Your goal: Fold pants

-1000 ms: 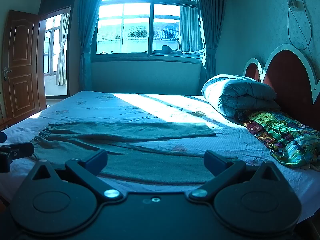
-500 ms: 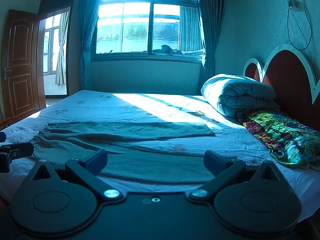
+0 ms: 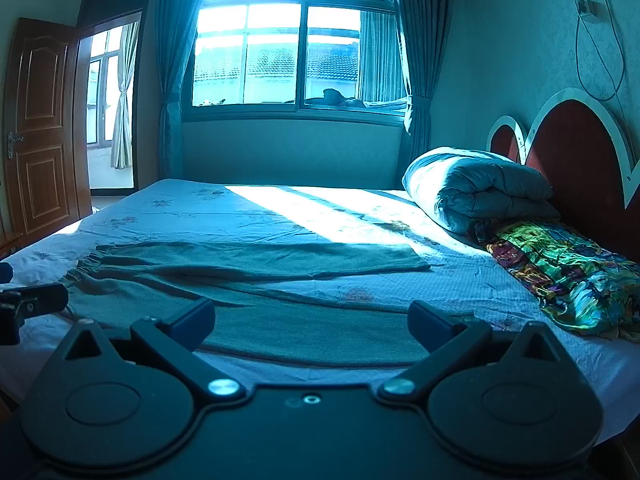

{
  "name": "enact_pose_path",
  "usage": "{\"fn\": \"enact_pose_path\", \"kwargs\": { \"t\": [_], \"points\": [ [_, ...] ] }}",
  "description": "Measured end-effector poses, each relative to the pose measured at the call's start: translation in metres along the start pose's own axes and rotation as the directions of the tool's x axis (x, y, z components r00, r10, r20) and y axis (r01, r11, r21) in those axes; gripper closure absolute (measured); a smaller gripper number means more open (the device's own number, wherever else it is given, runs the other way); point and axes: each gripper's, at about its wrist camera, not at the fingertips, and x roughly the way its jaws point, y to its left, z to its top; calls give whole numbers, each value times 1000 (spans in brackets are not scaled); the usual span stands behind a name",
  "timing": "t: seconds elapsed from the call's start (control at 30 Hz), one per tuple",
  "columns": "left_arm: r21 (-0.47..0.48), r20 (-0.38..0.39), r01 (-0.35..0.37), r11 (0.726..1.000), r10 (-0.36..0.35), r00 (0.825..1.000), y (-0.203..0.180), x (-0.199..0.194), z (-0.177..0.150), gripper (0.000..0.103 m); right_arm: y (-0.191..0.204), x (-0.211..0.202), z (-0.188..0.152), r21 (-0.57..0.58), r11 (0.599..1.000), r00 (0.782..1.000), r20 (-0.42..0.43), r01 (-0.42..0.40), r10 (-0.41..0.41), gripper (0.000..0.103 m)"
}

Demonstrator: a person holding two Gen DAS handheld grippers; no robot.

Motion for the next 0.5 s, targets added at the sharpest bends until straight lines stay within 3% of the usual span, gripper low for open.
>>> {"fn": "enact_pose_path", "kwargs": {
  "t": [0.5],
  "points": [
    [9, -21, -23, 1000, 23, 999, 2, 4, 0, 0, -6, 2, 0, 32, 999, 1000, -15, -11, 12, 6]
  ]
}}
